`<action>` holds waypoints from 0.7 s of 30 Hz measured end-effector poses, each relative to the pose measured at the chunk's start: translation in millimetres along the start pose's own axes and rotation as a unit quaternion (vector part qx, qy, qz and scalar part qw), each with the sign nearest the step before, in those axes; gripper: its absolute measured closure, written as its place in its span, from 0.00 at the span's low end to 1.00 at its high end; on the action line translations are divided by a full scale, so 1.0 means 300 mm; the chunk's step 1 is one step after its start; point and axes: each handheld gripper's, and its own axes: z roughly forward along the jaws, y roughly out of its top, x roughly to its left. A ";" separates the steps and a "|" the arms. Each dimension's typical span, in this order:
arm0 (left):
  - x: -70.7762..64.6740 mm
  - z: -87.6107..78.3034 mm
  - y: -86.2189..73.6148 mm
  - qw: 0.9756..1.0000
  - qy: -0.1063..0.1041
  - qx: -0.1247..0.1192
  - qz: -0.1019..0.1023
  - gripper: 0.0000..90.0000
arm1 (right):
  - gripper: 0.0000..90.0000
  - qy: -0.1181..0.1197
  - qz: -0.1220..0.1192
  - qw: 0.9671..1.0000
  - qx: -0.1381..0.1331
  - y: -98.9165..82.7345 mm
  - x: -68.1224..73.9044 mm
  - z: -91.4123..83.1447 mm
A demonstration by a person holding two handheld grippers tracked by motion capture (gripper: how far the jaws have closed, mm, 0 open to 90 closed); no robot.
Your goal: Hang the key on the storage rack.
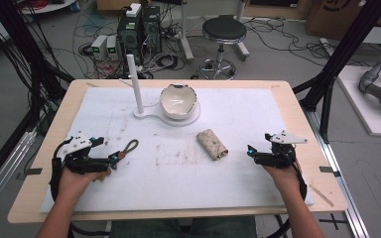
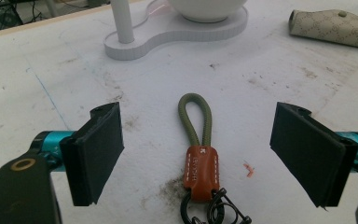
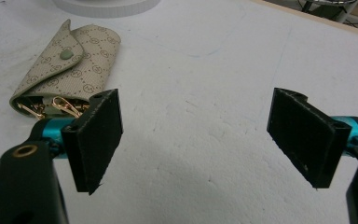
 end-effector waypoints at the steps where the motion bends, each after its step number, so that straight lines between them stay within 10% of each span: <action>1: 0.004 0.002 0.000 1.000 -0.001 0.001 0.000 0.19 | 0.20 0.000 0.001 1.000 0.000 0.000 0.001 -0.001; 21: 0.008 0.012 -0.009 0.999 0.007 0.032 0.008 0.19 | 0.21 0.005 -0.011 1.000 0.010 -0.002 0.010 0.005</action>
